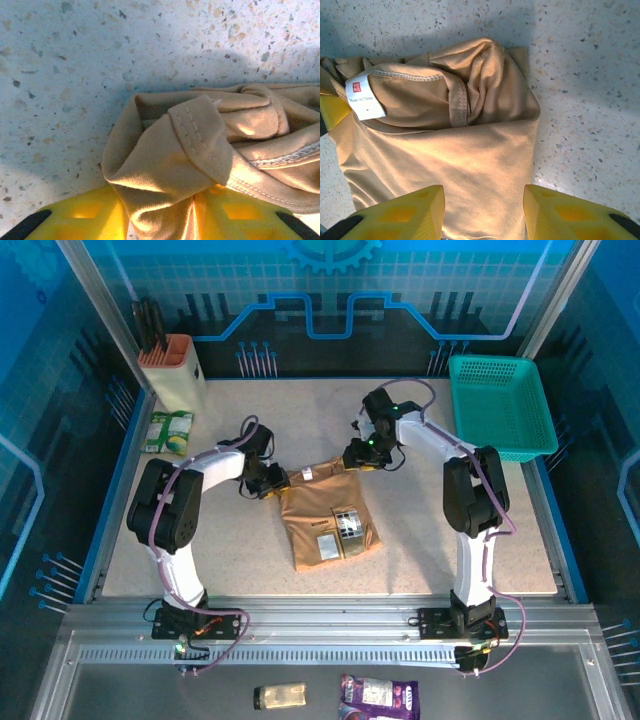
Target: Fold the inside-out t-shirt
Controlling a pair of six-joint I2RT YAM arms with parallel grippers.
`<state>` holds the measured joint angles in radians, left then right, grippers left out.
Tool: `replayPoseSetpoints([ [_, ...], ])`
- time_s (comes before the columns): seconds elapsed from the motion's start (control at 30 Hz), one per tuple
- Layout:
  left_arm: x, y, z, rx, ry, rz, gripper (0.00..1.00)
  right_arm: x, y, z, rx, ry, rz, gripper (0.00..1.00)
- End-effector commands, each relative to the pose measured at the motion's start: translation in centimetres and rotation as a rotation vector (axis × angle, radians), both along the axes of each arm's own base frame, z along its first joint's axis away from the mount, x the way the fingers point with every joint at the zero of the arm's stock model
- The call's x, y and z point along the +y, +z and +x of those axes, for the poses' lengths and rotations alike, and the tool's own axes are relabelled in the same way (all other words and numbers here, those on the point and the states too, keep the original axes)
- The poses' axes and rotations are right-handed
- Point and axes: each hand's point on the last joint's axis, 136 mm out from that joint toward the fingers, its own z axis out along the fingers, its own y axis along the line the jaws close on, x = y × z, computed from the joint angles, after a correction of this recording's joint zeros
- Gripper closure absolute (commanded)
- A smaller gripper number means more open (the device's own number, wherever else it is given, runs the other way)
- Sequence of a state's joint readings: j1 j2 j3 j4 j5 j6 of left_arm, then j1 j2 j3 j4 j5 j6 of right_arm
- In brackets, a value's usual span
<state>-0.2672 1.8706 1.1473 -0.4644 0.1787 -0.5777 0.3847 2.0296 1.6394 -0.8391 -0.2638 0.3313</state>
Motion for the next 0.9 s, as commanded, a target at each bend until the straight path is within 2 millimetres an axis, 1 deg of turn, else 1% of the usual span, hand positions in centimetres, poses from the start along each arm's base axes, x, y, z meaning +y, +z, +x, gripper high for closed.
replayPoseSetpoints([
  [0.0, -0.8, -0.9, 0.1, 0.019, -0.033, 0.043, 0.65, -1.2, 0.4, -0.6, 0.012, -0.013, -0.016, 0.54],
  [0.13, -0.9, -1.5, -0.2, 0.039, -0.052, 0.081, 0.73, -1.3, 0.4, -0.5, 0.011, -0.017, -0.021, 0.54],
  [0.23, -0.8, -1.7, -0.2, 0.038, -0.056, 0.092, 0.81, -2.0, 0.2, -0.4, 0.004, -0.03, -0.055, 0.54],
  [0.33, -0.8, -1.4, 0.3, 0.013, -0.07, 0.099, 0.88, -2.7, -0.4, -0.1, -0.018, -0.015, -0.1, 0.54],
  [0.37, -0.8, -1.2, 0.6, 0.003, -0.077, 0.102, 0.9, -2.8, -0.7, 0.1, -0.023, -0.005, -0.106, 0.52],
  [0.43, -0.8, -1.1, 1.3, -0.015, -0.093, 0.107, 0.93, -2.1, -1.3, 0.4, -0.022, 0.033, -0.074, 0.51],
  [0.53, -1.1, -0.7, 2.5, -0.045, -0.124, 0.11, 0.95, -1.0, -2.1, 0.9, -0.007, 0.074, -0.033, 0.5],
  [0.63, -1.5, -0.1, 3.8, -0.068, -0.153, 0.113, 0.96, -1.0, -3.1, 1.6, 0.017, 0.066, -0.039, 0.5],
  [0.67, -1.4, 0.1, 4.2, -0.073, -0.155, 0.119, 0.97, -1.1, -3.4, 1.8, 0.025, 0.057, -0.05, 0.49],
  [0.77, -1.3, 0.3, 5.0, -0.072, -0.161, 0.127, 0.97, -2.6, -4.2, 1.9, 0.06, -0.003, -0.128, 0.49],
  [0.87, -1.2, 0.4, 5.3, -0.07, -0.164, 0.127, 0.97, -3.3, -4.9, 1.4, 0.09, -0.049, -0.149, 0.48],
])
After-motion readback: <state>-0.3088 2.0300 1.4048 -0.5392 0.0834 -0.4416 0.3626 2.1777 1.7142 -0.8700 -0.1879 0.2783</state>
